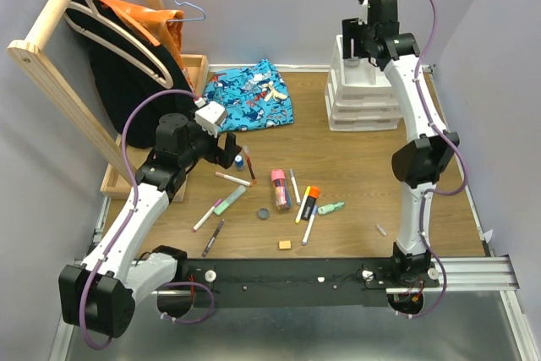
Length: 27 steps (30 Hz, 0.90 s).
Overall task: Sort the stationery into containers
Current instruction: Place the stationery in the storage box.
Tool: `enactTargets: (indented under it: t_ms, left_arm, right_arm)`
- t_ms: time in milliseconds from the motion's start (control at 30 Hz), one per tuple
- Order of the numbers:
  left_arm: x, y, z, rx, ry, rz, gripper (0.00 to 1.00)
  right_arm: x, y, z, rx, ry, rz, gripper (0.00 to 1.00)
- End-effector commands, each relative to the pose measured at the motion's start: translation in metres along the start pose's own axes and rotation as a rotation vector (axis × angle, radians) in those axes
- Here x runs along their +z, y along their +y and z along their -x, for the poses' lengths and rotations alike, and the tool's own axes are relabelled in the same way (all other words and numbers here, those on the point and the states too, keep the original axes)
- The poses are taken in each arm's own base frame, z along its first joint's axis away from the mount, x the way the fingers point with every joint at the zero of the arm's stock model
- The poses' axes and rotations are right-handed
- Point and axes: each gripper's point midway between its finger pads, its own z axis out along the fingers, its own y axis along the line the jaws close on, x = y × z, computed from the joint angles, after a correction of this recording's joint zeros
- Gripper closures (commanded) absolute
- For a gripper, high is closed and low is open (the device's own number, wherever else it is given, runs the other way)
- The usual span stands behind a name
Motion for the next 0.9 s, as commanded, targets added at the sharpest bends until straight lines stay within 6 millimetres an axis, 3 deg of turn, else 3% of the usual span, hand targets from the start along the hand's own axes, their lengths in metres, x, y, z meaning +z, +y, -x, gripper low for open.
enactTargets:
  t_ms: [0,33,67,100,167,233,300,367,467,733,867]
  left_arm:
    - [-0.007,0.008,0.009,-0.026,-0.016,0.069,0.01]
    - [-0.009,0.007,0.007,-0.035,-0.009,0.075,0.01]
    - [-0.01,0.007,0.003,-0.049,-0.001,0.079,0.01]
    - [-0.015,0.005,0.002,-0.055,-0.001,0.08,0.01]
    - [-0.018,0.005,-0.008,-0.063,0.015,0.091,0.01]
    - [-0.025,0.004,-0.011,-0.063,0.015,0.105,0.01]
    - [-0.031,0.007,-0.012,-0.051,0.007,0.125,0.01]
    - [-0.036,0.009,-0.012,-0.044,0.0,0.14,0.01]
    - [-0.047,0.016,-0.007,-0.047,-0.026,0.174,0.01]
    - [-0.075,0.033,-0.012,-0.078,-0.055,0.27,0.01]
    - [-0.08,0.032,-0.019,-0.08,-0.054,0.273,0.01]
  right_arm:
    - [-0.068,0.034,0.021,-0.037,-0.059,0.091,0.18]
    - [-0.095,0.046,0.027,-0.042,-0.083,0.131,0.18]
    - [-0.103,0.066,0.013,-0.055,-0.047,0.194,0.18]
    - [-0.113,0.103,-0.015,-0.099,0.016,0.275,0.18]
    - [-0.143,0.136,-0.039,-0.139,0.06,0.367,0.18]
    - [-0.162,0.181,-0.084,-0.171,0.168,0.483,0.18]
    - [-0.174,0.202,-0.108,-0.148,0.233,0.532,0.19]
    - [-0.165,0.208,-0.137,-0.085,0.339,0.518,0.19]
    - [-0.156,0.22,-0.162,-0.021,0.441,0.526,0.2]
    - [-0.138,0.246,-0.258,-0.011,0.729,0.518,0.23]
    - [-0.136,0.253,-0.285,-0.01,0.797,0.526,0.23]
